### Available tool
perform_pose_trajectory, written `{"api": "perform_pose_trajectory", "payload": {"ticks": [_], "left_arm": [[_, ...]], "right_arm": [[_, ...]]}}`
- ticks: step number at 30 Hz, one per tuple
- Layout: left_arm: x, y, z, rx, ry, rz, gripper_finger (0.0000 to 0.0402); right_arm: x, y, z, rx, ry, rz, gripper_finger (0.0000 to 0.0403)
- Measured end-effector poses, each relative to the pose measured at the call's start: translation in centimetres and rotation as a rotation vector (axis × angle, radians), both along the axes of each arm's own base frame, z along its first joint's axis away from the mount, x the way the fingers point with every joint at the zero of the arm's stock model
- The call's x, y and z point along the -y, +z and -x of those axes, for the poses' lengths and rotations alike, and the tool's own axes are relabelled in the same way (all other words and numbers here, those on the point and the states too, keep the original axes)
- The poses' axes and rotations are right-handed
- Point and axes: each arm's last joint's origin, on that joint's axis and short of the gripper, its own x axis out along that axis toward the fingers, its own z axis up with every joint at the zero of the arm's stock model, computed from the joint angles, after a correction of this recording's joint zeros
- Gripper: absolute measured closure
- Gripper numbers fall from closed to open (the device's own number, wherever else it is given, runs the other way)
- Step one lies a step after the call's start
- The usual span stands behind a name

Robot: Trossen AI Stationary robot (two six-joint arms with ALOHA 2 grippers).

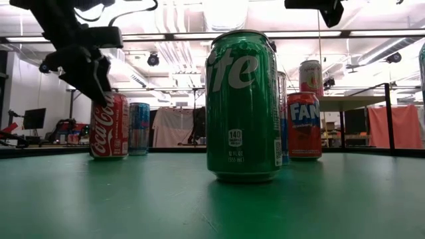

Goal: Place canned beverage on shelf
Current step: Put the top red-white soda can on the shelf

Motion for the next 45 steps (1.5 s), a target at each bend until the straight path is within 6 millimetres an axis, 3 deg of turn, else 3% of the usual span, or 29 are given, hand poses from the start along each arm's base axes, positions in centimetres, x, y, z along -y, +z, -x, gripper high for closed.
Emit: {"api": "perform_pose_trajectory", "payload": {"ticks": [14,21,26,29,39,45], "left_arm": [[0.0,-1.6,-0.5,0.105,0.025,0.015,0.0063],[0.0,-2.0,-0.3,0.123,0.088,0.051,0.0115],[0.1,-1.6,-0.4,0.137,0.119,0.071,0.0118],[0.4,-0.1,-0.9,0.18,0.126,0.105,0.0118],[2.2,9.7,-3.3,0.522,0.143,0.173,0.0118],[3.3,12.5,-4.4,0.565,0.074,0.166,0.0118]], "right_arm": [[1.7,-0.1,-0.3,-0.011,-0.079,-0.014,0.039],[1.8,-0.5,-0.3,-0.04,-0.077,0.012,0.039],[1.8,-0.6,-0.3,-0.043,-0.075,0.015,0.039],[1.7,-0.8,-0.7,-0.038,-0.075,0.016,0.039],[0.5,-1.8,-5.0,0.031,0.036,0.11,0.039],[-0.3,-1.3,-7.9,0.058,0.09,0.112,0.0363]]}}
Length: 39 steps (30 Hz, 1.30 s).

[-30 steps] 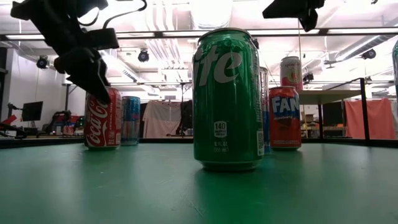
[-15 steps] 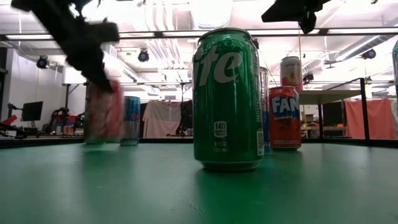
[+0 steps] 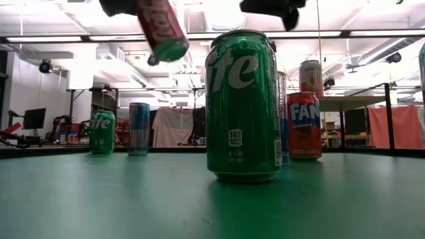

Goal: Place canned beverage on shelf
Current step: Put the top red-white soda can on the shelf

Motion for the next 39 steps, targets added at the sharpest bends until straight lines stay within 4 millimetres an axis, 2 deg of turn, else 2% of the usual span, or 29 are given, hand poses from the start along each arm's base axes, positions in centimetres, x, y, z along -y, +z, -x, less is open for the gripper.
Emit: {"api": "perform_pose_trajectory", "payload": {"ticks": [4,15,19,26,29,33,39], "left_arm": [[0.5,0.2,-1.2,-0.017,-0.014,-0.022,0.0118],[1.8,0.3,-4.3,-0.061,-0.041,-0.074,0.0118],[2.0,0.6,-4.9,-0.055,-0.042,-0.077,0.0118],[2.5,0.7,-5.2,-0.052,-0.05,-0.086,0.0118],[2.5,0.7,-5.2,-0.051,-0.036,-0.1,0.0118],[2.7,0.8,-5.1,-0.044,-0.029,-0.117,0.0098],[2.8,1.1,-5.1,-0.043,-0.067,-0.157,0.0062]], "right_arm": [[-0.6,1.1,-1.8,0.011,0.05,-0.019,0.0302],[-1.7,1.4,-6.6,-0.191,0.035,0.028,0.0086],[-1.8,1.3,-7.9,-0.242,0.018,0.046,0.0038],[-1.1,0.5,-9.6,-0.25,-0.067,0.044,0.0033],[-0.7,0.2,-9.9,-0.247,-0.076,0.033,0.0056],[-0.6,0.1,-10.0,-0.24,-0.079,0.042,0.0113],[-0.4,0.7,-9.2,-0.243,-0.072,0.068,0.0118]]}}
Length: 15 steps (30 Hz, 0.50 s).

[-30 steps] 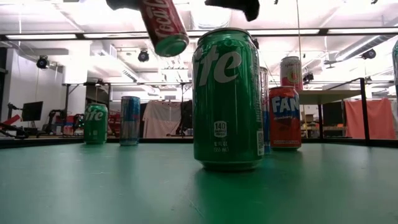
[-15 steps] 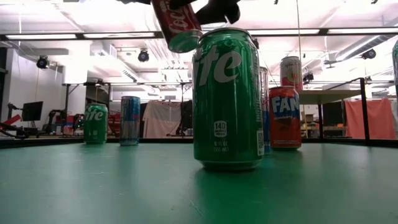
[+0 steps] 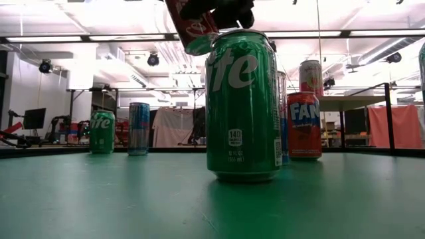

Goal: Place canned beverage on shelf
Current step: Put the top red-white soda can on the shelf

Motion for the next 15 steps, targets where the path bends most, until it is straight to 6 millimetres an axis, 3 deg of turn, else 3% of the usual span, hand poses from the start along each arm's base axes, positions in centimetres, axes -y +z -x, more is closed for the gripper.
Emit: {"api": "perform_pose_trajectory", "payload": {"ticks": [8,15], "left_arm": [[-0.2,3.4,0.7,0.036,-0.085,-0.115,0.0056],[-1.0,6.5,2.8,0.079,-0.082,-0.223,0.0054]], "right_arm": [[0.9,1.8,2.4,0.001,-0.022,0.011,0.0118],[2.4,3.8,5.6,0.044,-0.112,0.031,0.0118]]}}
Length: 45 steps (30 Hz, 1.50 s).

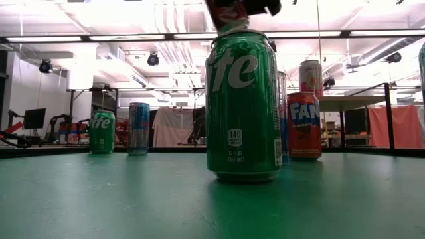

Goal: Place canned beverage on shelf
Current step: Put the top red-white soda can on the shelf

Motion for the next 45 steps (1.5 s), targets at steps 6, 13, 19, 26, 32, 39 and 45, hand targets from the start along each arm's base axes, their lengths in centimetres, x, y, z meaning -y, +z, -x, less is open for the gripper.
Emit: {"api": "perform_pose_trajectory", "payload": {"ticks": [6,13,19,26,32,39,45], "left_arm": [[-0.6,0.5,1.9,0.04,-0.01,-0.059,0.0054],[-0.9,-2.8,2.9,0.101,-0.055,-0.058,0.0054],[-1.7,-6.7,3.8,0.177,-0.039,-0.076,0.0054],[-2.1,-9.2,4.8,0.443,0.002,0.109,0.0063],[-1.9,-11.2,4.6,0.552,-0.001,0.201,0.0074],[-1.9,-11.5,4.5,0.543,-0.003,0.19,0.0076],[-1.9,-11.4,4.6,0.539,-0.006,0.166,0.0076]], "right_arm": [[2.2,-0.1,2.7,0.069,-0.062,-0.015,0.0118],[6.1,-3.0,5.9,0.243,-0.198,-0.047,0.0115],[8.5,-5.9,6.9,0.372,-0.307,-0.057,0.0113],[9.2,-7.4,6.1,0.38,-0.34,0.002,0.0112],[9.2,-7.9,5.8,0.339,-0.315,0.036,0.0112],[9.6,-9.4,4.8,0.3,-0.33,0.057,0.0111],[10.9,-11.4,3.6,0.29,-0.383,0.064,0.0111]]}}
